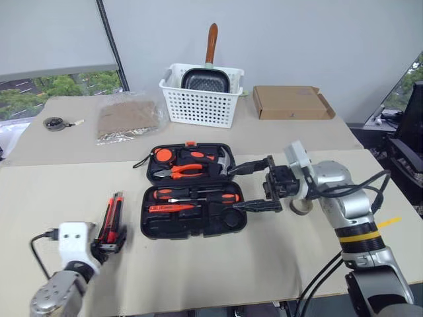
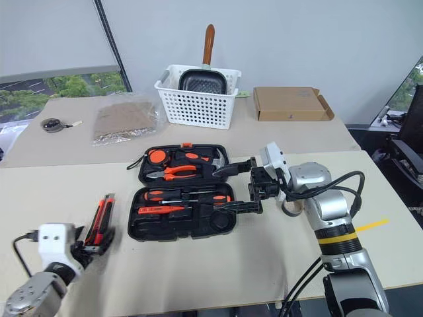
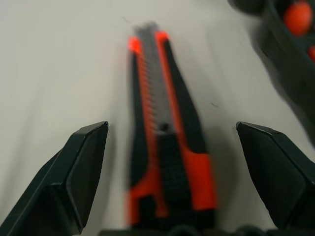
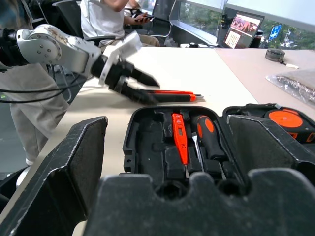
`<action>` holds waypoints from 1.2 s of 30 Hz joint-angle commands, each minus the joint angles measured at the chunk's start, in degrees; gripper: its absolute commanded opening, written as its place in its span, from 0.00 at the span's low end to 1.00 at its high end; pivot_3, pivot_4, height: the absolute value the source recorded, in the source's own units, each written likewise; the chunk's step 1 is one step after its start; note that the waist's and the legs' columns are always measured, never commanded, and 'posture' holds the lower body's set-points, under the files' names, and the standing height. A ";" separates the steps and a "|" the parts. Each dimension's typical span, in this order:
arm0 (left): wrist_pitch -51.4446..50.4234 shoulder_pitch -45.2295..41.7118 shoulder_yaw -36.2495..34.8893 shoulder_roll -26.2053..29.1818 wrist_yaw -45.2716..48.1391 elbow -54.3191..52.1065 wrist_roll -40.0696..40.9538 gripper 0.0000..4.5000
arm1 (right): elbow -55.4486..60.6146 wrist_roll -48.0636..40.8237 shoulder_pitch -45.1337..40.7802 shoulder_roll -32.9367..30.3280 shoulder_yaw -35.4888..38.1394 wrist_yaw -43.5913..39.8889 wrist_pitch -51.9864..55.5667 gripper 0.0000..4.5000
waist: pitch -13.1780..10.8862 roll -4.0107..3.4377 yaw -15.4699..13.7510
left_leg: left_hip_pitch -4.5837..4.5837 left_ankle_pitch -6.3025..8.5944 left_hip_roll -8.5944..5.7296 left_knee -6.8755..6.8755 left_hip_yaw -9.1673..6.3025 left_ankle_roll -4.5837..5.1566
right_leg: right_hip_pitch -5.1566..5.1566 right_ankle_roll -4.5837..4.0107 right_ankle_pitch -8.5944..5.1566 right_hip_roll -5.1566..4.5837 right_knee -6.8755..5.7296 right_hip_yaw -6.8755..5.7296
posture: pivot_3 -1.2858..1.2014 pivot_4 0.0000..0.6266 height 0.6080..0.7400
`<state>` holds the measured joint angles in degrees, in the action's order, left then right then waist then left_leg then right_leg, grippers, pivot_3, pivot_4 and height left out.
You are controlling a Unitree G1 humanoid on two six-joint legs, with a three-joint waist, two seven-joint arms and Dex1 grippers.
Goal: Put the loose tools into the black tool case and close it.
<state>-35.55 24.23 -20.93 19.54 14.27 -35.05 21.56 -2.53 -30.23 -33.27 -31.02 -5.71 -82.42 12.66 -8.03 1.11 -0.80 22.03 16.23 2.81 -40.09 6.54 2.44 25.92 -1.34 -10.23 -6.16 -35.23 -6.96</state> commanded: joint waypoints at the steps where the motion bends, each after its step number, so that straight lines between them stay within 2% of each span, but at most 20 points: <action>1: -3.98 -0.60 0.45 0.43 -1.54 -3.67 0.64 0.99 | 1.93 -0.53 -0.71 -0.77 1.07 -0.49 -0.42 1.00 | 0.00 -0.01 0.05 | 0.02 0.00 -0.01 0.02 0.01 0.00 | 0.03 -0.01 0.00 -0.01 0.00 0.02 | 0.52 0.24 0.70; 4: -7.28 -1.80 -0.47 -0.57 -4.36 -4.61 0.39 0.99 | 2.27 -0.54 -0.38 -1.01 1.14 -0.36 -0.24 1.00 | 0.00 -0.01 0.05 | 0.03 0.00 -0.01 0.03 0.01 0.00 | 0.04 -0.02 0.01 -0.01 0.00 0.01 | 0.52 0.24 0.70; 6: -8.50 -2.42 -1.34 -1.16 -5.38 -5.16 0.76 0.88 | 2.43 -0.54 -0.16 -1.09 1.18 -0.26 -0.24 1.00 | 0.00 0.00 0.05 | 0.02 0.00 -0.01 0.01 0.02 0.00 | 0.03 -0.02 0.02 -0.01 0.00 0.02 | 0.52 0.24 0.70; 7: -8.89 -2.71 -1.84 -1.47 -5.80 -5.39 0.99 0.87 | 2.53 -0.55 -0.02 -1.12 1.20 -0.22 -0.25 1.00 | 0.00 -0.01 0.06 | 0.02 0.00 -0.01 0.01 0.02 0.01 | 0.03 -0.02 0.02 -0.02 0.00 0.02 | 0.52 0.24 0.70; 8: -8.94 -3.03 -2.35 -1.83 -6.00 -5.45 1.39 0.76 | 2.61 -0.56 0.10 -1.12 1.21 -0.17 -0.25 1.00 | 0.00 0.00 0.06 | 0.01 0.00 -0.01 0.01 0.02 0.00 | 0.03 -0.02 0.02 -0.02 0.00 0.02 | 0.52 0.24 0.70; 12: -8.10 -3.84 -4.12 -3.24 -6.56 -5.25 2.48 0.43 | 2.84 -0.71 0.52 -1.09 1.18 0.04 -0.23 1.00 | 0.00 0.00 0.06 | 0.00 0.00 -0.01 0.01 0.01 0.00 | 0.03 -0.02 0.02 -0.02 -0.01 0.02 | 0.52 0.24 0.70; 13: -5.56 -4.22 -4.54 -3.10 -5.78 -4.95 2.12 0.40 | 2.89 -0.84 0.60 -1.02 1.23 0.12 -0.15 1.00 | 0.00 0.00 0.06 | 0.01 0.00 -0.01 0.01 0.01 0.00 | 0.03 -0.02 0.02 -0.02 -0.01 0.01 | 0.52 0.24 0.70; 17: 5.25 -7.06 -6.56 -1.52 1.62 -4.57 4.23 0.40 | 3.71 -1.47 1.22 -1.07 1.59 0.48 0.26 1.00 | 0.00 0.00 -0.14 | 0.05 0.00 -0.01 0.00 0.01 0.00 | 0.05 -0.04 0.02 -0.02 0.00 0.00 | 0.52 0.24 0.70; 23: 14.61 -10.01 -2.07 10.82 23.81 -1.07 7.84 0.40 | 4.94 -1.74 3.49 -2.63 2.89 1.31 0.76 1.00 | -0.01 -0.04 -0.35 | 0.09 0.00 -0.02 -0.02 0.02 -0.01 | 0.08 -0.07 0.01 -0.03 0.03 -0.04 | 0.52 0.24 0.70; 30: 29.21 -21.60 13.76 28.82 50.34 14.22 -1.32 0.40 | 8.34 -1.59 8.33 -5.20 5.10 3.49 0.97 1.00 | -0.03 -0.08 -0.42 | 0.15 0.00 -0.01 0.01 0.10 0.00 | 0.19 -0.05 0.00 0.04 0.04 -0.05 | 0.52 0.24 0.70; 32: 32.91 -25.48 17.18 30.64 54.95 18.85 -2.97 0.40 | 9.52 -1.74 9.71 -5.86 5.84 4.41 1.11 1.00 | -0.04 -0.10 -0.49 | 0.18 0.00 -0.01 0.04 0.08 -0.01 | 0.20 -0.05 -0.02 0.08 0.07 -0.07 | 0.52 0.24 0.70; 36: 37.80 -32.46 22.76 30.59 61.66 26.22 -4.42 0.40 | 11.93 -1.81 12.57 -7.07 7.40 6.16 1.32 1.00 | -0.06 -0.15 -0.26 | 0.20 0.00 0.00 0.08 0.12 0.00 | 0.21 -0.03 0.00 0.06 0.12 -0.05 | 0.52 0.24 0.70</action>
<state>-1.14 -5.57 -0.09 49.91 72.33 -11.07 17.85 6.42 -30.59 -21.29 -37.28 -0.76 -77.20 13.98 -8.09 0.96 -1.06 22.22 16.23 2.82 -40.01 6.68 2.43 26.13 -1.37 -10.24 -6.10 -35.10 -7.01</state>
